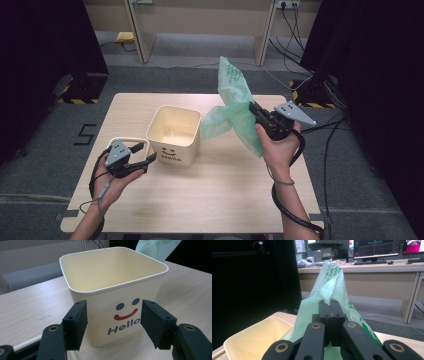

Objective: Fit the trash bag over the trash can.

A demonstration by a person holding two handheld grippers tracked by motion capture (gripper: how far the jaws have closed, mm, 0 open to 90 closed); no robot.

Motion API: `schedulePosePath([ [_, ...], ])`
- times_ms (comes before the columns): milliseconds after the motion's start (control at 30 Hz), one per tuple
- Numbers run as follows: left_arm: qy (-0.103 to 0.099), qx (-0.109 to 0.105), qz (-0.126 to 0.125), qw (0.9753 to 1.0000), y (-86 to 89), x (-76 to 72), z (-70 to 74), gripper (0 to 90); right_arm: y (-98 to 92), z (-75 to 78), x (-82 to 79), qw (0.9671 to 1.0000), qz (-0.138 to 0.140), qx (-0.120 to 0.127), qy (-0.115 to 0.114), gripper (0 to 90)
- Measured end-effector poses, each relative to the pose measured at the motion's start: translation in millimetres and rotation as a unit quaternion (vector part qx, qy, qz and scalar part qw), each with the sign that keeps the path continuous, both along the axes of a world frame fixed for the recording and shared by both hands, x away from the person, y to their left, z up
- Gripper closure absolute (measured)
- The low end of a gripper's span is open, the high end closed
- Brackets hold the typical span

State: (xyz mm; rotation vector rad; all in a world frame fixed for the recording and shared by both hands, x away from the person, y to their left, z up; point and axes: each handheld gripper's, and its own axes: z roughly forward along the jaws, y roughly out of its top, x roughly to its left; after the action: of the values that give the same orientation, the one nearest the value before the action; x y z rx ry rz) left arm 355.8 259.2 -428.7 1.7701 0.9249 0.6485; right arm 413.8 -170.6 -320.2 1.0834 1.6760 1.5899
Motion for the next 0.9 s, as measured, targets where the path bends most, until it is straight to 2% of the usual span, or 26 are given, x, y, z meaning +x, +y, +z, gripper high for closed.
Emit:
schedulePosePath([
  [900,-0.003,-0.002,0.0,1.0,-1.0,0.5,1.8,37.8,12.0,14.8,7.7,0.9997,-0.001,0.012,-0.02,90.0],
])
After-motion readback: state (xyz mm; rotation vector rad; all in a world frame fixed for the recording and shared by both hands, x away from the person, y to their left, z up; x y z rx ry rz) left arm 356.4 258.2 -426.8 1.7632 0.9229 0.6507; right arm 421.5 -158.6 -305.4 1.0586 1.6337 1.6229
